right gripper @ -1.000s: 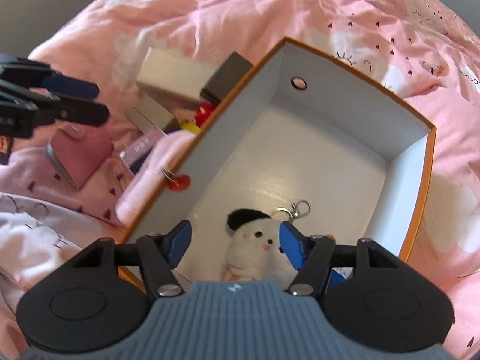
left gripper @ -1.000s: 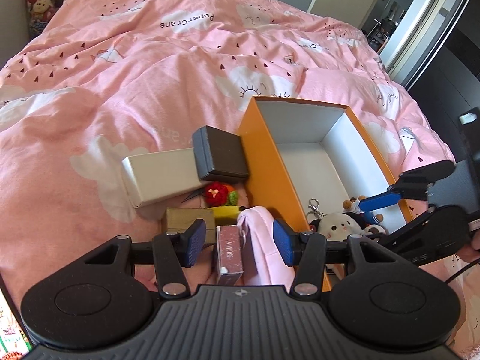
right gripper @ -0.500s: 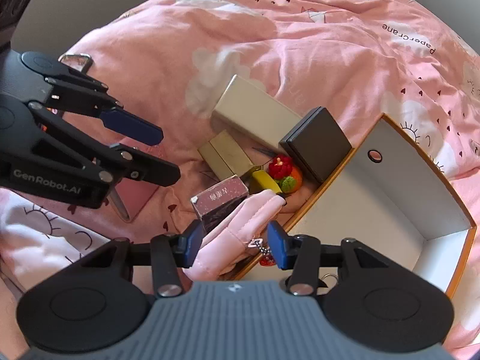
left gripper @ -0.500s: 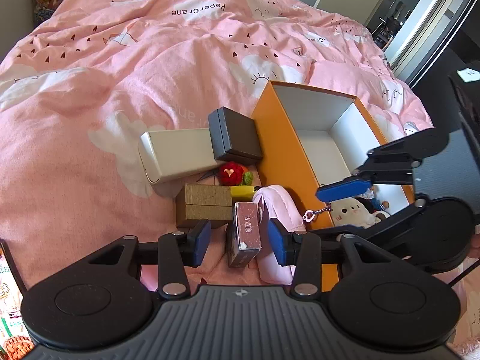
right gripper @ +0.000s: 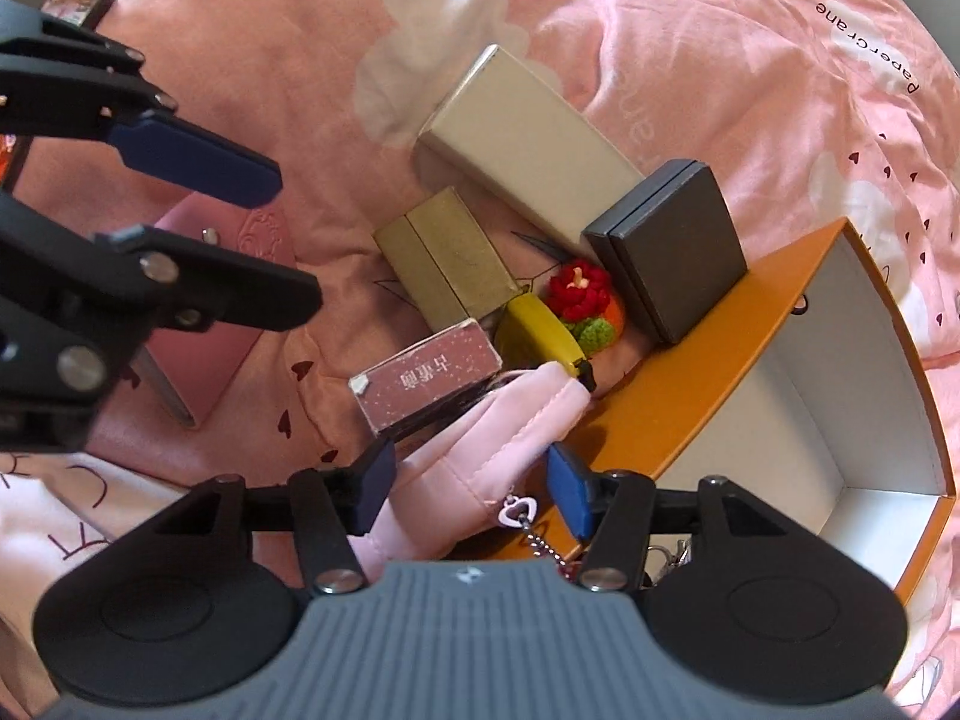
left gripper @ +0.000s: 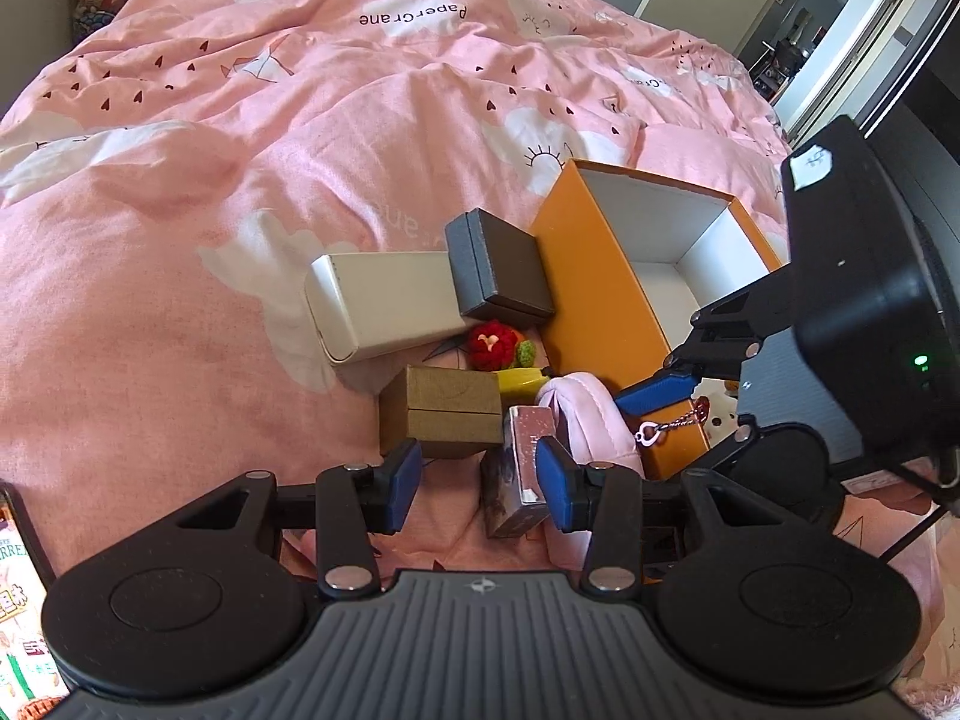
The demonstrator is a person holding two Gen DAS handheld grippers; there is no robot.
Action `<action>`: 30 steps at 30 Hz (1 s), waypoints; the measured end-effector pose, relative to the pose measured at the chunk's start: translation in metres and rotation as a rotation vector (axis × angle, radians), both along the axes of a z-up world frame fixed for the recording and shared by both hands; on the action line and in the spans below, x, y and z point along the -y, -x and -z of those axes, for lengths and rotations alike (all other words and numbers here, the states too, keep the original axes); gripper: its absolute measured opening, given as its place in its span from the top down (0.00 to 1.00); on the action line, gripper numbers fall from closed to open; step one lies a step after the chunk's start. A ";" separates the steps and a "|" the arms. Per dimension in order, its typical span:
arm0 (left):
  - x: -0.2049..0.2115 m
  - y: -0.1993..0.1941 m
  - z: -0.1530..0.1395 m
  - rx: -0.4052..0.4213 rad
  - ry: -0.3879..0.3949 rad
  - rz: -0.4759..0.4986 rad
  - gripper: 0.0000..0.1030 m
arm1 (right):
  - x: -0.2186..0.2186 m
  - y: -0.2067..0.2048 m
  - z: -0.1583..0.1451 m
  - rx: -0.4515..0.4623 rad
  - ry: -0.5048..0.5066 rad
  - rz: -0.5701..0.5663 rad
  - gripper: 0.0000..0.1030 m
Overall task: Organize objects
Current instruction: 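Grasp the pink pouch with the right gripper while the left grasps a pink brush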
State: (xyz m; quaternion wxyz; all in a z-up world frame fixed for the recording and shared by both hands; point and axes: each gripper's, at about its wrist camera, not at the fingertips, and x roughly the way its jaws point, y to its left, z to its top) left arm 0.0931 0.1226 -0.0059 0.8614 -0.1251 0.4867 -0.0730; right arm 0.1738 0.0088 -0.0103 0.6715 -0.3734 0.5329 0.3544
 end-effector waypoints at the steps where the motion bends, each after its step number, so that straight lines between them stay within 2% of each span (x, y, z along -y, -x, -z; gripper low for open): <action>1: -0.002 0.001 0.000 0.001 0.000 -0.002 0.52 | -0.001 0.000 0.000 0.003 0.005 -0.001 0.44; 8: -0.013 0.007 -0.006 0.005 -0.004 -0.038 0.52 | 0.003 -0.004 0.001 0.021 -0.018 0.042 0.77; 13: -0.020 0.014 -0.013 -0.017 -0.024 -0.092 0.50 | 0.011 -0.002 -0.011 0.023 -0.080 0.083 0.82; 17: -0.029 0.017 -0.009 -0.070 0.002 -0.161 0.45 | 0.019 0.006 -0.024 0.034 -0.135 0.090 0.89; 18: -0.032 0.018 -0.007 -0.086 0.009 -0.179 0.45 | 0.022 0.008 -0.028 0.039 -0.149 0.095 0.94; 25: -0.039 0.020 0.019 -0.208 0.100 -0.238 0.42 | 0.042 0.014 -0.051 0.055 -0.247 0.114 0.97; 28: -0.038 0.018 0.029 -0.227 0.110 -0.260 0.42 | 0.043 0.011 -0.050 0.039 -0.271 0.120 0.98; 30: -0.038 0.015 0.034 -0.232 0.114 -0.279 0.46 | 0.040 0.009 -0.045 0.031 -0.274 0.123 0.98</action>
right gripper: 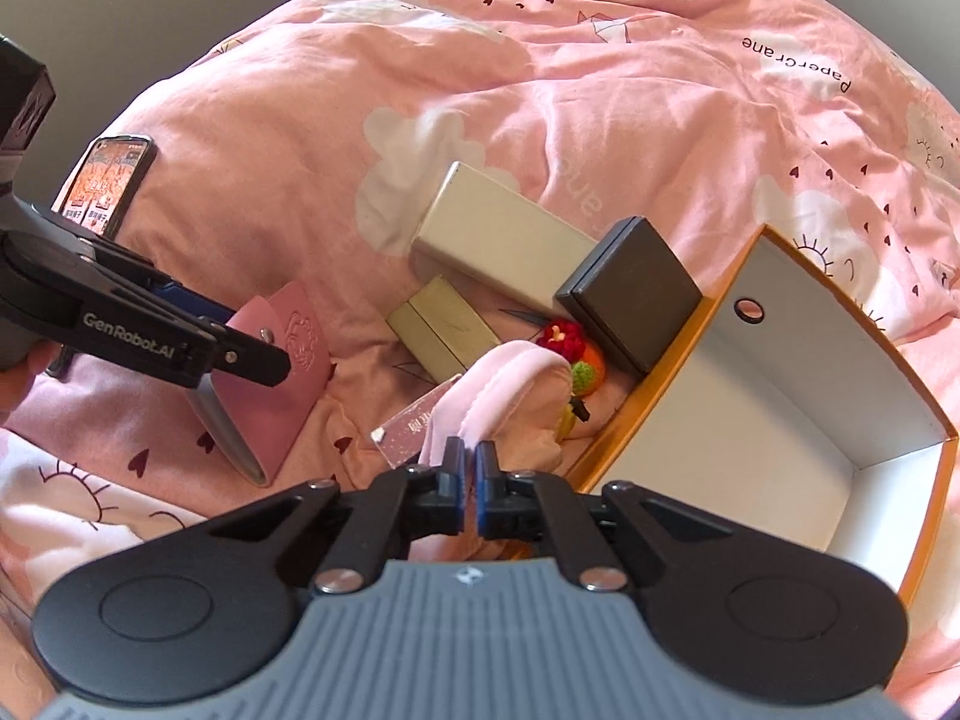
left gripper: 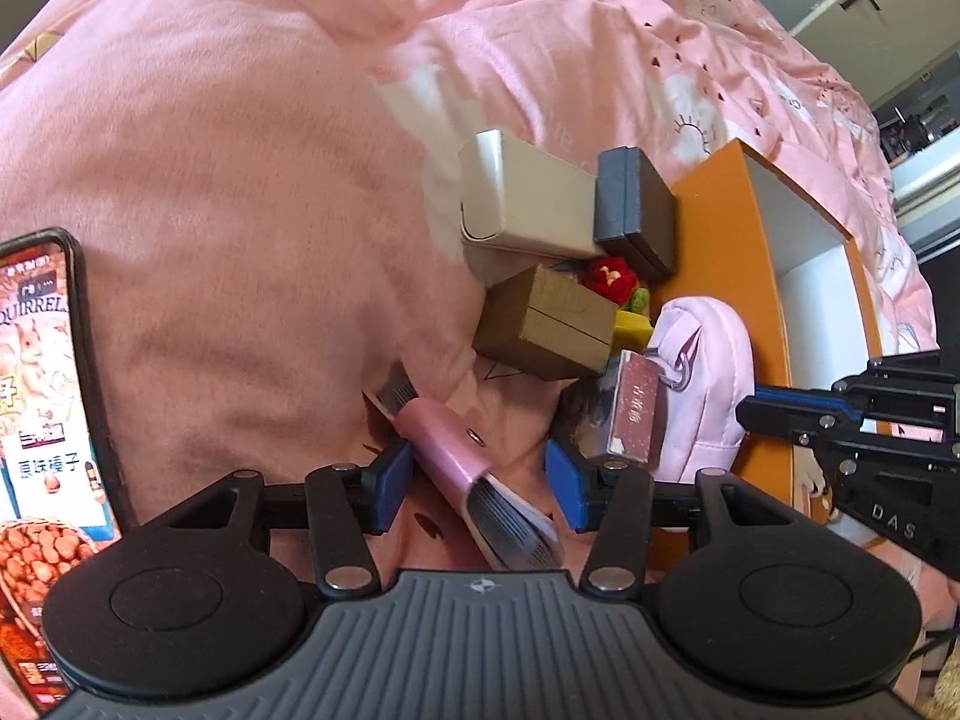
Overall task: Organize objects
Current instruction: 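Grasp the pink pouch with the right gripper while the left grasps a pink brush, then place the pink pouch in the box with the right gripper while the left drops the brush in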
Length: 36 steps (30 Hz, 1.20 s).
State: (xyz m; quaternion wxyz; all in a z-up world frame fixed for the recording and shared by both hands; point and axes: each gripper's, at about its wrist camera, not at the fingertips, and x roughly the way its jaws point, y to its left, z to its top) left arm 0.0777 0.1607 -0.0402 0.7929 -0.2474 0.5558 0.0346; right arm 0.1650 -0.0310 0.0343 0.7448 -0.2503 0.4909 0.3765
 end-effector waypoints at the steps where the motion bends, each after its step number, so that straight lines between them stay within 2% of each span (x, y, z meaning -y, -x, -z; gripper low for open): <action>1: 0.000 -0.001 0.003 -0.004 -0.001 -0.003 0.50 | -0.002 -0.002 0.003 -0.004 0.002 0.003 0.98; 4: 0.000 -0.004 0.008 -0.011 -0.008 -0.002 0.56 | -0.006 -0.010 0.012 -0.008 0.010 0.028 0.96; 6: 0.000 -0.005 0.010 -0.016 -0.018 0.005 0.60 | -0.007 -0.014 0.015 -0.022 0.009 0.044 0.88; 7: 0.000 -0.006 0.012 -0.016 -0.017 0.011 0.60 | -0.008 -0.016 0.016 -0.029 0.013 0.051 0.87; 8: 0.000 -0.006 0.013 -0.019 -0.017 0.016 0.61 | -0.010 -0.018 0.017 -0.036 0.019 0.055 0.80; 9: 0.001 -0.006 0.013 -0.022 -0.020 0.025 0.61 | -0.011 -0.018 0.018 -0.046 0.020 0.053 0.69; 10: 0.002 -0.005 0.014 -0.023 -0.026 0.035 0.62 | -0.012 -0.018 0.019 -0.060 0.021 0.046 0.63; 12: 0.003 -0.004 0.014 -0.025 -0.033 0.051 0.62 | -0.015 -0.017 0.022 -0.080 0.033 0.030 0.59; 15: 0.005 -0.002 0.014 -0.022 -0.042 0.064 0.63 | -0.022 -0.014 0.030 -0.050 0.094 -0.004 0.51; 22: 0.009 0.002 0.010 0.016 -0.060 0.093 0.63 | -0.034 -0.011 0.048 0.004 0.172 -0.106 0.53; 24: 0.011 0.004 0.007 0.034 -0.060 0.092 0.64 | -0.035 -0.010 0.052 0.012 0.165 -0.123 0.64; 26: 0.014 0.006 0.002 0.061 -0.072 0.105 0.64 | -0.032 -0.011 0.050 0.027 0.158 -0.100 0.70; 29: 0.020 0.009 -0.010 0.121 -0.094 0.132 0.70 | -0.025 -0.011 0.039 0.032 0.118 -0.067 0.73; 36: 0.029 0.013 -0.044 0.260 -0.117 0.146 0.72 | 0.002 -0.003 -0.006 0.002 -0.044 -0.025 0.73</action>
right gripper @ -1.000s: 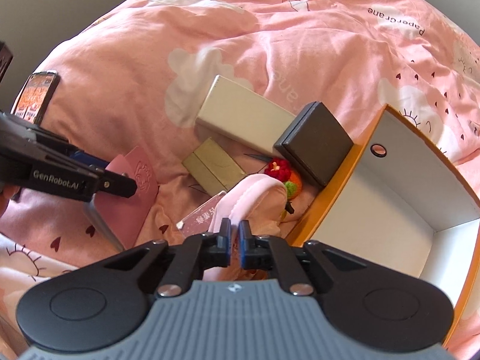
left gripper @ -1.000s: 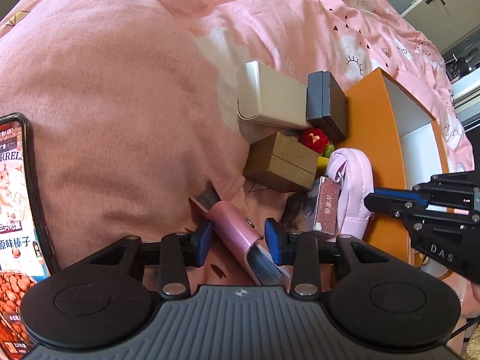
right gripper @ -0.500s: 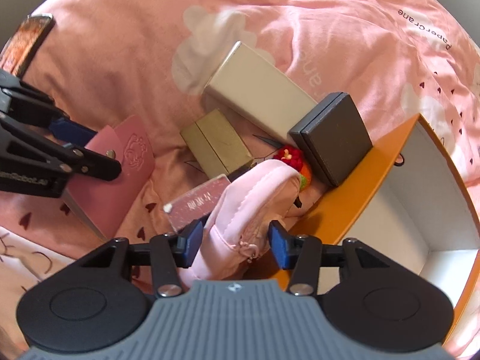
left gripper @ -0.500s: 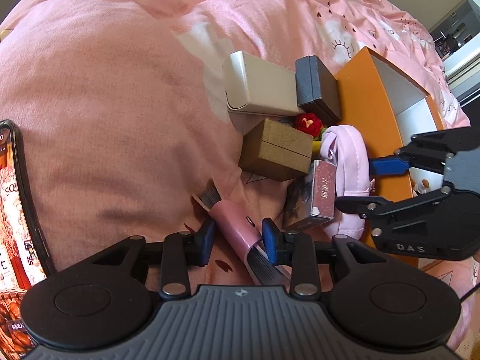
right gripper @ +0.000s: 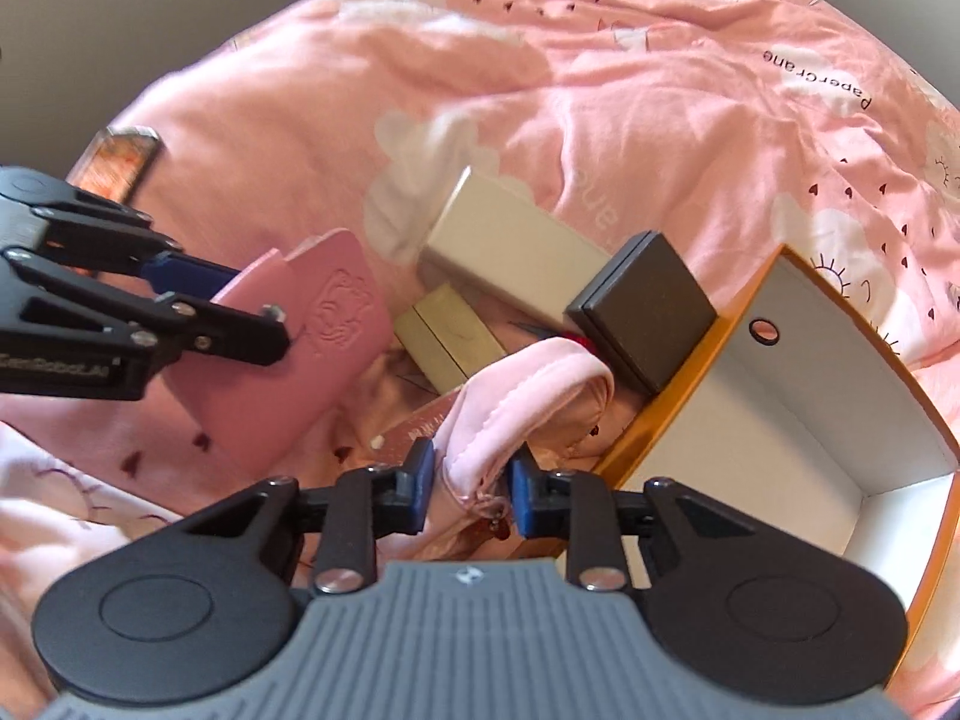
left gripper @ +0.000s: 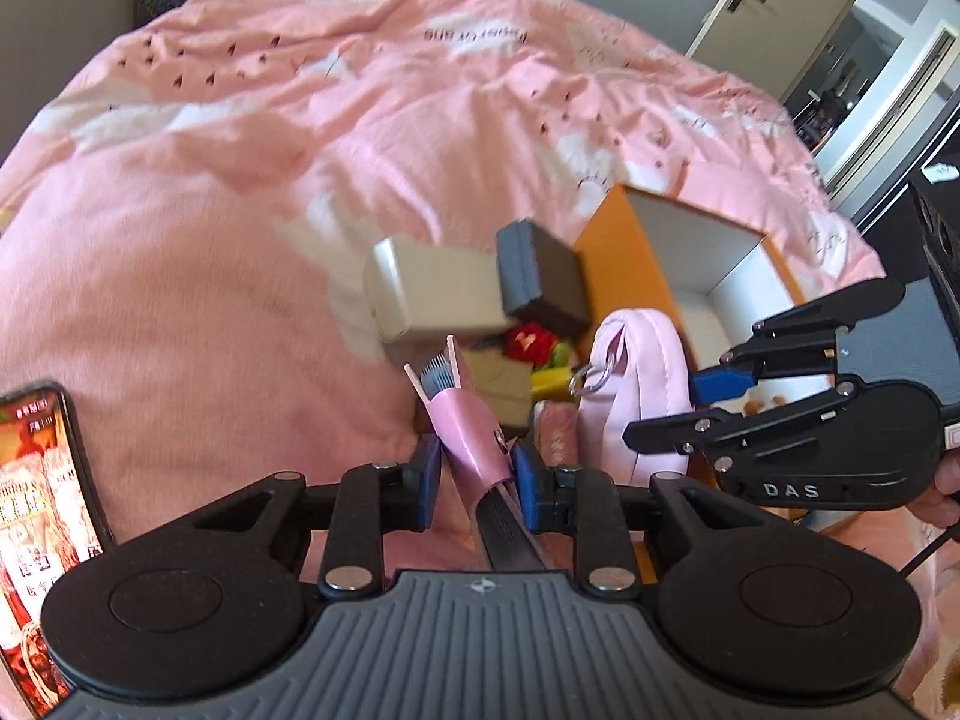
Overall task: Organize objects
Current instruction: 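Place the pink pouch in the box with the right gripper while the left drops the brush in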
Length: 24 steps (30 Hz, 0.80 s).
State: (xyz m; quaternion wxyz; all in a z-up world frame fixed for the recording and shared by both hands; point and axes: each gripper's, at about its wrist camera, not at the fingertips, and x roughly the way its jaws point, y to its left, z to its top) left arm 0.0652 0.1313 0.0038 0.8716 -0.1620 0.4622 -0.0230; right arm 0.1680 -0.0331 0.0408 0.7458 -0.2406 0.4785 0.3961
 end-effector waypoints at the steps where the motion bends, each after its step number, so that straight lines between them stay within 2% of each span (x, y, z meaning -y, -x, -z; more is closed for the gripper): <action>1: 0.002 0.001 -0.006 0.020 -0.001 0.004 0.72 | 0.005 0.001 -0.008 -0.007 -0.029 0.004 0.73; 9: 0.037 -0.004 -0.063 0.190 0.023 0.105 0.72 | 0.060 0.019 -0.080 0.013 -0.202 0.001 0.73; 13: 0.069 -0.014 -0.081 0.229 0.033 0.184 0.72 | 0.093 0.023 -0.100 0.048 -0.202 0.015 0.73; 17: 0.103 -0.026 -0.077 0.209 0.040 0.261 0.72 | 0.120 0.015 -0.087 0.020 -0.146 0.047 0.73; 24: 0.141 -0.045 -0.044 0.075 -0.011 0.329 0.72 | 0.146 -0.010 -0.037 -0.118 -0.153 0.059 0.73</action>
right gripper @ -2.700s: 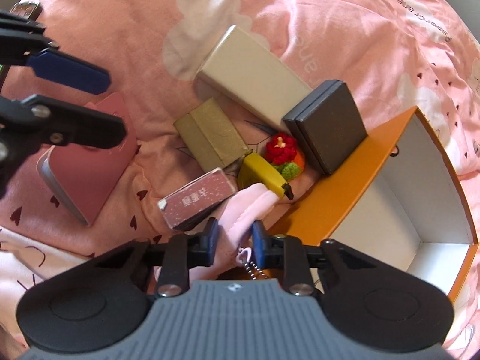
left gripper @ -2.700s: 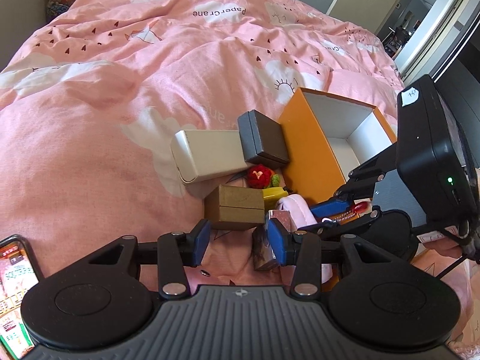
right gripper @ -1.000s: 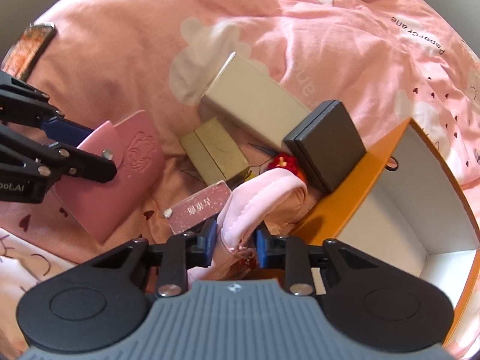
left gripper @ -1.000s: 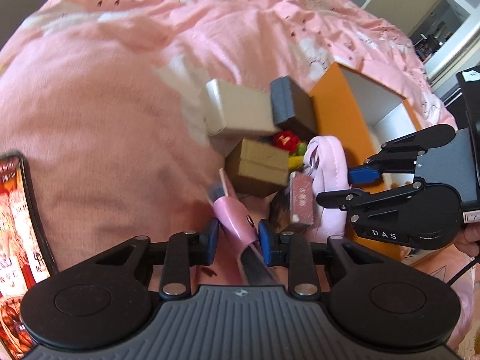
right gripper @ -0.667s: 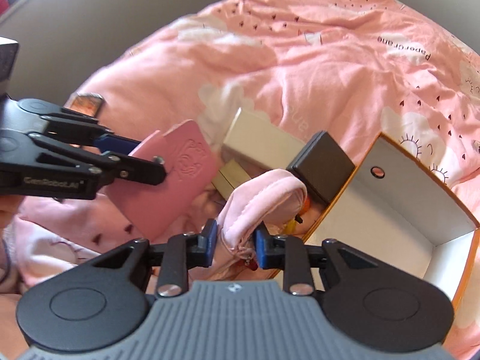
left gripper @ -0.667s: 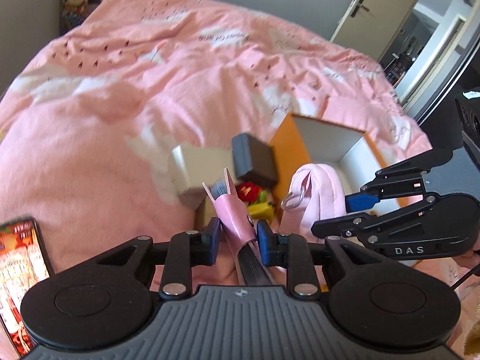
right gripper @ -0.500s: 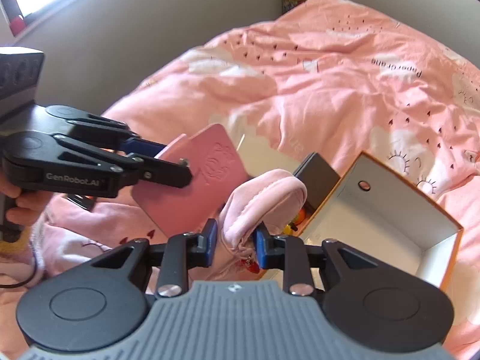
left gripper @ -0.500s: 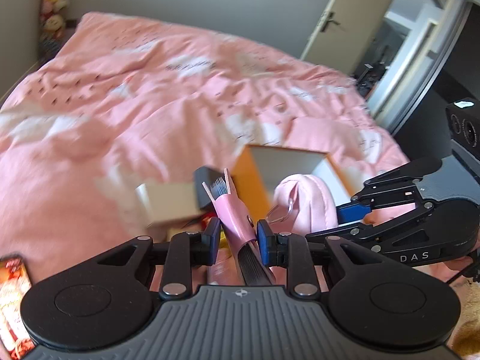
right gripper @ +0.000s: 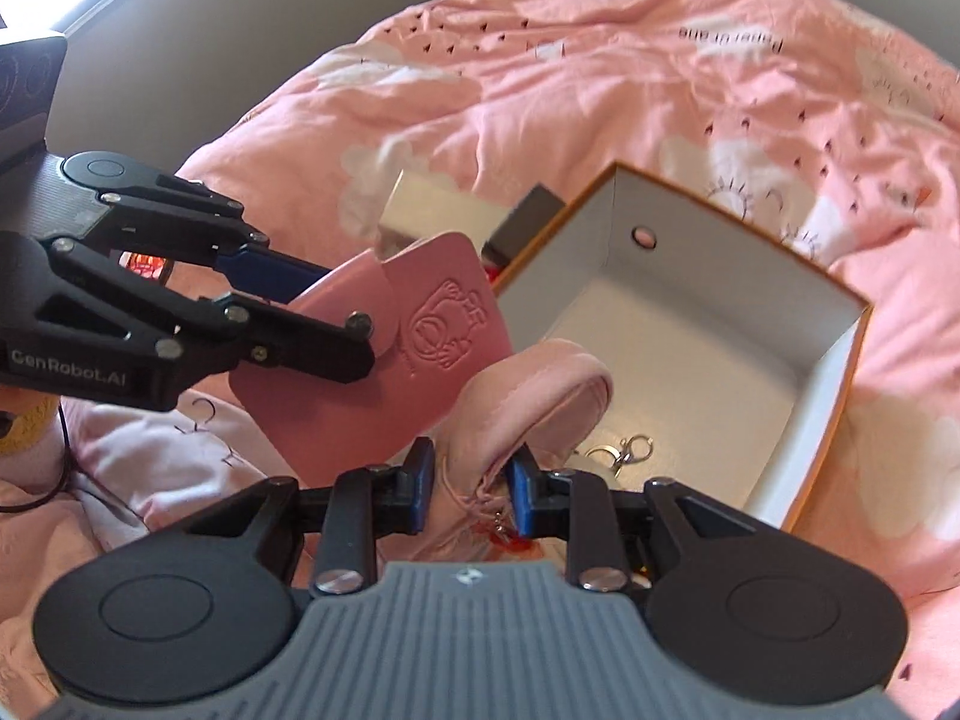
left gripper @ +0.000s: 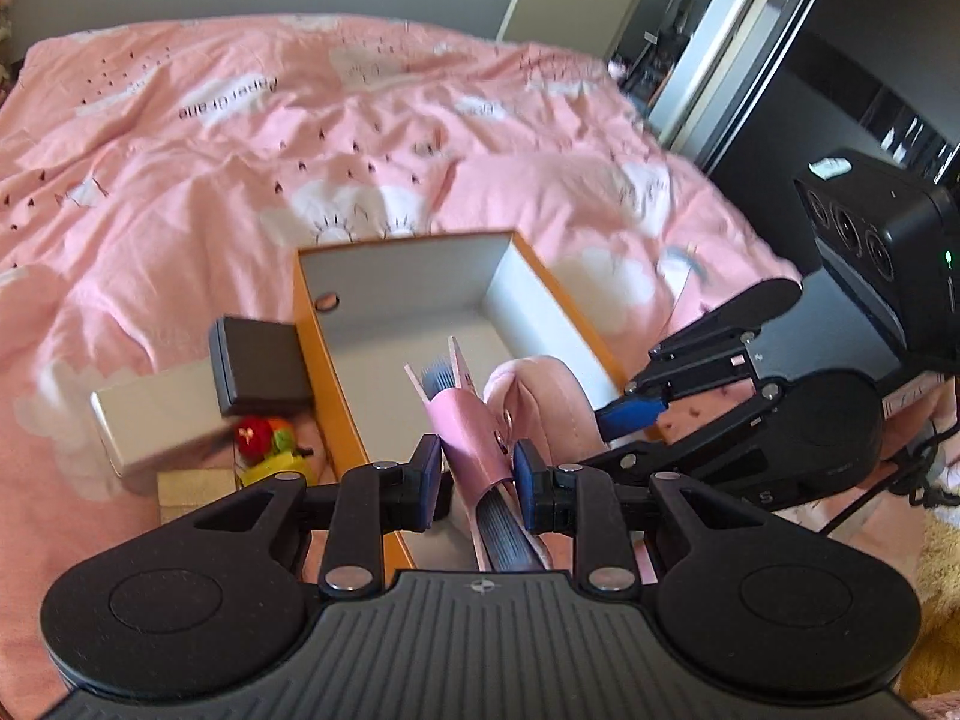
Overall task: Organize objects
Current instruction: 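Place the pink pouch in the box with the right gripper while the left drops the brush in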
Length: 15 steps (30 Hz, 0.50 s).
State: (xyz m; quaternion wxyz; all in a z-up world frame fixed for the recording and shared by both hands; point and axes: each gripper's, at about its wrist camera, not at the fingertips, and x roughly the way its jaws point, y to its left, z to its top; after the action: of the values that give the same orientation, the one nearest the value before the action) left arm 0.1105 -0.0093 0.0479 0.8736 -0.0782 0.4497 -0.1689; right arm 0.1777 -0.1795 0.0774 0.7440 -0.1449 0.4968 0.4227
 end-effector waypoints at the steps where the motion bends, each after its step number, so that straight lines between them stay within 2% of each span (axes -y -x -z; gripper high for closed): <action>1: 0.003 -0.001 0.004 -0.013 -0.018 0.004 0.72 | 0.002 -0.004 0.006 -0.027 -0.011 -0.009 0.73; 8: 0.026 -0.004 0.021 -0.035 -0.173 0.036 0.72 | 0.001 -0.027 0.035 -0.161 -0.076 -0.083 0.73; 15: 0.037 -0.009 0.036 -0.077 -0.261 0.059 0.72 | -0.008 -0.041 0.064 -0.246 -0.100 -0.119 0.73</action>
State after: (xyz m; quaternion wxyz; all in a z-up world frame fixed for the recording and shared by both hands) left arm 0.1191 -0.0460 0.0118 0.8530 0.0430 0.5033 -0.1314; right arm 0.2190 -0.1717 0.0130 0.6576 -0.0839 0.5530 0.5048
